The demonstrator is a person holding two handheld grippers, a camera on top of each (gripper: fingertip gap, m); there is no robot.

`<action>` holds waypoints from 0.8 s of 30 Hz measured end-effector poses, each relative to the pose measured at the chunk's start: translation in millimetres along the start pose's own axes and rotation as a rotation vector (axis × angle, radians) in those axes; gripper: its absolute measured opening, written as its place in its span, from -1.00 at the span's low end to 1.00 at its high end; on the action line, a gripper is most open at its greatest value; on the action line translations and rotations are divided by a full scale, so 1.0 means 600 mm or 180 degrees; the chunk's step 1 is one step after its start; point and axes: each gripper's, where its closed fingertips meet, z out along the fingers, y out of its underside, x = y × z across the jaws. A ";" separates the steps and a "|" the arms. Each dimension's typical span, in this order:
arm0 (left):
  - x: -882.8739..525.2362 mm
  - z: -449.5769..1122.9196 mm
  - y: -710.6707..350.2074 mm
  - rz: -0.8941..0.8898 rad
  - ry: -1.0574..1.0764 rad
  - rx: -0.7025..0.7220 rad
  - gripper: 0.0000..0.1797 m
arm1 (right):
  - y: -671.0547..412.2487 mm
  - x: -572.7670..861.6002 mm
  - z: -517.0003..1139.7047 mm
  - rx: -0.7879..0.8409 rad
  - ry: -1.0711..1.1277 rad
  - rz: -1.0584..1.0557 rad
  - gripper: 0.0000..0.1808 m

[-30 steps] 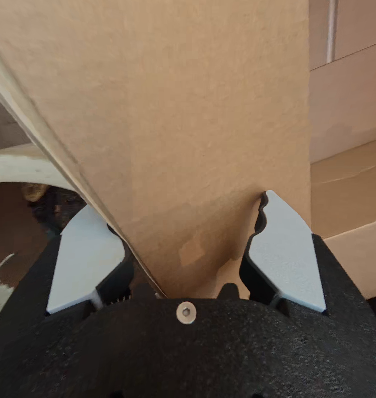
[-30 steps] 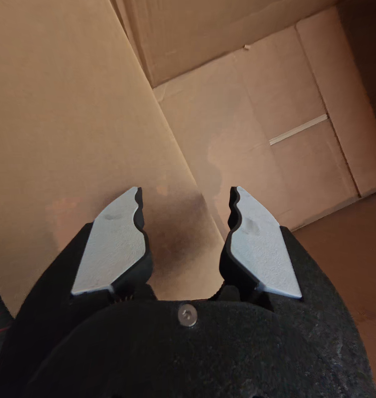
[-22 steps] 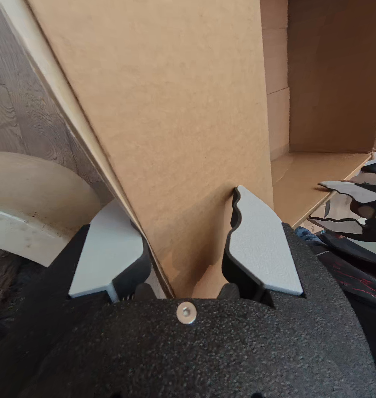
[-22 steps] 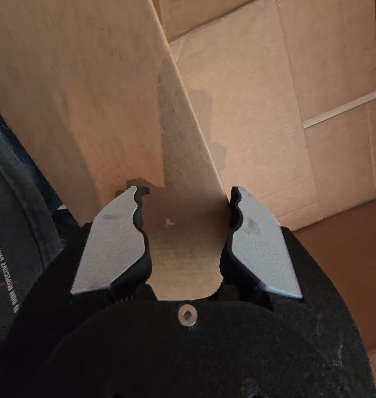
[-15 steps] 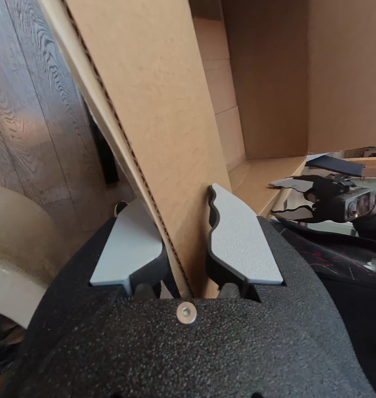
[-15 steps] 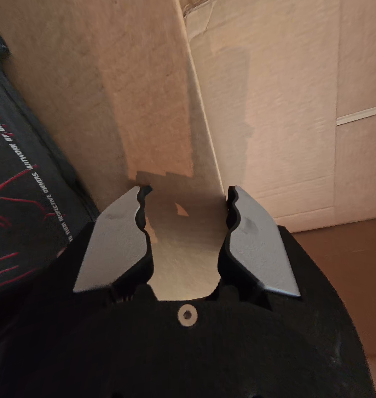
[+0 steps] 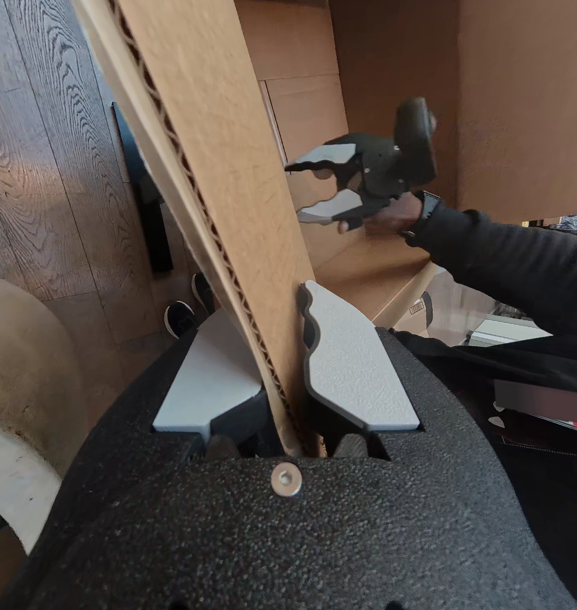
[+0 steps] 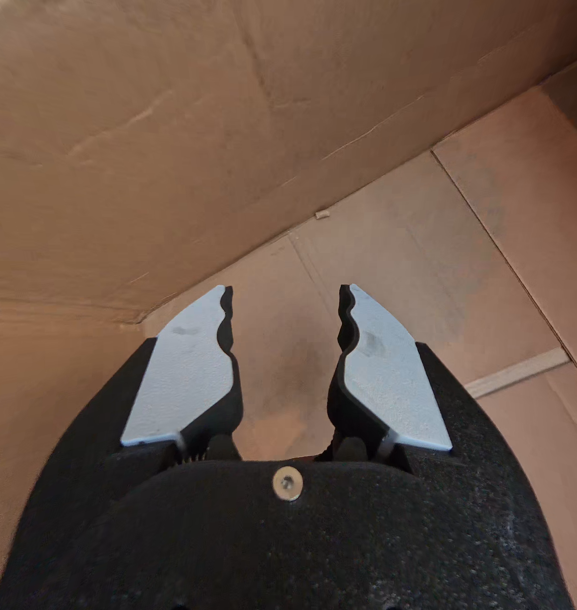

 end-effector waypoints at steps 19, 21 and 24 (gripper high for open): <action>0.021 0.010 -0.018 -0.0066 -0.0247 -0.0200 -0.84 | -0.018 0.078 0.238 -0.0001 -0.0144 -0.0990 -0.67; 0.022 0.013 -0.017 -0.0029 -0.0230 -0.0250 -0.85 | -0.013 0.066 0.242 -0.0096 -0.0253 -0.1180 -0.86; 0.019 0.013 -0.015 0.0001 -0.0190 -0.0270 -0.86 | -0.012 0.063 0.240 -0.0220 -0.0352 -0.0996 -0.86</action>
